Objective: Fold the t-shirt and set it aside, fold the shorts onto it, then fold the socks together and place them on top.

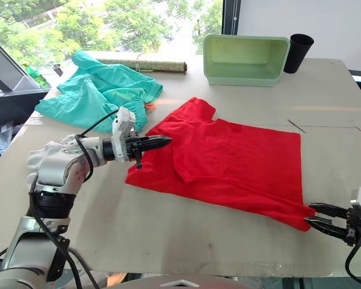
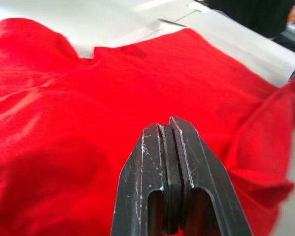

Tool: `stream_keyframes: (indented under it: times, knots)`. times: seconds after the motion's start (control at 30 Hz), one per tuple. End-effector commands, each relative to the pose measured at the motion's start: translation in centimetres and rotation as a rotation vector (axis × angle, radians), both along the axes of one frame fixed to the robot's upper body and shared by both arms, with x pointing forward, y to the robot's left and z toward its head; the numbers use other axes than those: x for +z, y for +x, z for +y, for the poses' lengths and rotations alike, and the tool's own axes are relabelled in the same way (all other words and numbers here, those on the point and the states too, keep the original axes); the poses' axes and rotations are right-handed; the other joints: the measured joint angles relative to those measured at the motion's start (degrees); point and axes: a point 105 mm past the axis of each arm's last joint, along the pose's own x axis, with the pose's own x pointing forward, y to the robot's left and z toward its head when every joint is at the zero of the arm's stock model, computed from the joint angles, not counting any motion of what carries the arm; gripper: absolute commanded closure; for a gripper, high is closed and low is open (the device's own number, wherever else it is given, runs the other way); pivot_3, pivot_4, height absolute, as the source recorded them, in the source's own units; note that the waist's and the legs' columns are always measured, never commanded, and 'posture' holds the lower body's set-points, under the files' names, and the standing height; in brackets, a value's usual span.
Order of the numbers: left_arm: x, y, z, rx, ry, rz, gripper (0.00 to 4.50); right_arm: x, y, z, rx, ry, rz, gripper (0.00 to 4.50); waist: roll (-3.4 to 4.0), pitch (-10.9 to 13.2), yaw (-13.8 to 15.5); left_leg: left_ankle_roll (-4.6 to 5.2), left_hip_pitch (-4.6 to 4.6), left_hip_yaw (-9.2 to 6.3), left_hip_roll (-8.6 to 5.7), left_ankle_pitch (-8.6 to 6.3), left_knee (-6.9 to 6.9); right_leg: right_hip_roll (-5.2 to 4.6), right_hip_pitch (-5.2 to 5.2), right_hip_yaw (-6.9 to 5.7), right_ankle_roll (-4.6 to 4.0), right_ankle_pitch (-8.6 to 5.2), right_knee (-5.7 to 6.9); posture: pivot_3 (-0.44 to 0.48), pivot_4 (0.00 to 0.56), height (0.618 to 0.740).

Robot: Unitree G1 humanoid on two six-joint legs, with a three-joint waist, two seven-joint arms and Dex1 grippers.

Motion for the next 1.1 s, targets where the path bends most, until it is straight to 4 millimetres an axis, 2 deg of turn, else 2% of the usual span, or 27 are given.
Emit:
stream_keyframes:
  times: [0.03, 0.07, 0.1, 0.27, 0.43, 0.47, 0.5, 0.6, 0.67, 0.7, 0.83, 1.0, 1.1]
  knots:
    - [0.5, 1.0, 0.6, 0.061, 0.013, -0.048, 4.5, 0.9, 0.2, -0.9, -0.025, -0.029, -0.032, 0.85, 0.0, 0.0, 0.0, 0.0, 0.0, 0.01, 0.0, 0.0, 0.0, 0.0, 0.0, 0.0, 0.0, 0.0, 0.0, 0.0, 0.15, 0.74]
    - [0.3, 1.0, 0.6, 0.066, 0.013, -0.042, 4.5, 0.9, 0.2, -0.9, -0.027, -0.029, -0.027, 0.32, 0.0, 0.0, 0.0, 0.0, 0.0, 0.0, 0.0, 0.0, -0.01, 0.01, 0.0, 0.0, 0.0, 0.0, 0.0, 0.0, 0.15, 0.74]
    - [0.2, 0.9, 0.6, 0.068, 0.011, -0.038, 4.5, 0.9, 0.1, -0.9, -0.027, -0.029, -0.024, 0.06, 0.0, 0.0, 0.0, -0.01, 0.0, 0.0, 0.0, 0.0, -0.01, 0.02, 0.0, 0.0, -0.01, 0.01, 0.0, 0.0, 0.15, 0.74]
    - [-0.8, 1.4, 1.1, 0.143, 0.042, -0.025, 4.5, 1.4, 0.6, -1.0, -0.027, -0.029, -0.021, 0.06, 0.0, 0.0, 0.0, -0.01, -0.01, 0.0, 0.0, 0.01, 0.0, 0.02, 0.0, 0.0, -0.01, 0.02, 0.0, 0.0, 0.15, 0.74]
    - [-0.7, 1.7, 1.2, 0.174, 0.013, -0.021, 4.5, 2.0, 1.5, -1.0, -0.022, -0.03, -0.037, 0.06, 0.0, 0.0, 0.0, 0.0, -0.01, 0.0, 0.01, 0.01, 0.04, -0.01, 0.0, 0.0, 0.01, 0.03, 0.02, 0.0, 0.15, 0.74]
    - [-0.7, 1.6, 1.0, 0.162, 0.012, -0.022, 3.94, 2.1, 1.6, -0.9, -0.021, -0.03, -0.041, 0.0, 0.0, 0.0, 0.0, 0.0, -0.01, 0.0, 0.01, 0.01, 0.04, -0.01, 0.0, 0.0, 0.01, 0.03, 0.02, 0.0, 0.15, 0.74]
    - [-0.7, 1.6, 0.9, 0.165, 0.022, -0.04, 3.69, 2.1, 1.6, -0.8, -0.018, -0.029, -0.043, 0.0, -0.01, 0.0, 0.0, 0.0, -0.02, 0.0, 0.01, 0.01, 0.04, 0.0, 0.0, 0.0, 0.01, 0.03, 0.02, 0.0, 0.15, 0.74]
    - [-0.3, 2.1, 1.0, 0.209, 0.027, -0.092, 2.46, 2.3, 1.6, -0.5, -0.014, -0.02, -0.047, 0.0, -0.01, 0.0, 0.1, -0.01, -0.02, -0.01, 0.01, 0.01, 0.02, 0.0, 0.0, -0.01, -0.01, 0.04, 0.02, 0.0, 0.15, 0.74]
    - [0.4, 2.6, 1.1, 0.238, 0.002, -0.126, 1.32, 2.3, 1.6, -0.3, -0.012, -0.018, -0.046, 0.0, -0.01, 0.0, 0.1, -0.01, -0.04, -0.01, 0.0, 0.01, 0.03, 0.0, 0.0, -0.01, -0.02, 0.05, 0.01, 0.0, 0.15, 0.74]
    - [0.8, 2.7, 1.2, 0.247, -0.017, -0.139, 0.9, 2.3, 1.5, -0.2, -0.01, -0.018, -0.045, 0.0, -0.01, 0.0, 0.0, -0.01, -0.05, -0.02, 0.0, 0.01, 0.03, -0.02, 0.0, -0.01, -0.01, 0.05, 0.01, 0.0, 0.15, 0.74]
    - [2.1, 3.1, 1.3, 0.259, -0.045, -0.193, 0.9, 3.0, 2.7, 0.1, -0.027, -0.007, -0.089, 0.0, -0.01, 0.0, -0.1, -0.02, -0.04, -0.02, 0.01, 0.02, 0.04, -0.01, 0.0, -0.01, 0.0, 0.05, 0.02, 0.0, 0.15, 0.74]
    - [2.5, 3.7, 1.4, 0.26, -0.021, -0.218, 0.9, 4.3, 4.8, 0.4, -0.075, 0.033, -0.15, 0.0, -0.01, 0.0, -0.1, -0.01, -0.01, 0.03, 0.0, 0.02, 0.08, 0.05, 0.0, 0.02, 0.07, 0.1, 0.06, 0.0, 0.15, 0.74]
    - [3.4, 6.4, 1.6, 0.271, 0.054, -0.288, 0.9, 4.6, 8.7, 0.1, -0.147, -0.043, -0.219, 0.0, -0.15, 0.0, -0.1, -0.03, -0.01, 0.03, -0.01, 0.04, 0.14, 0.12, 0.02, -0.03, 0.07, 0.12, 0.07, 0.0, 0.15, 0.74]
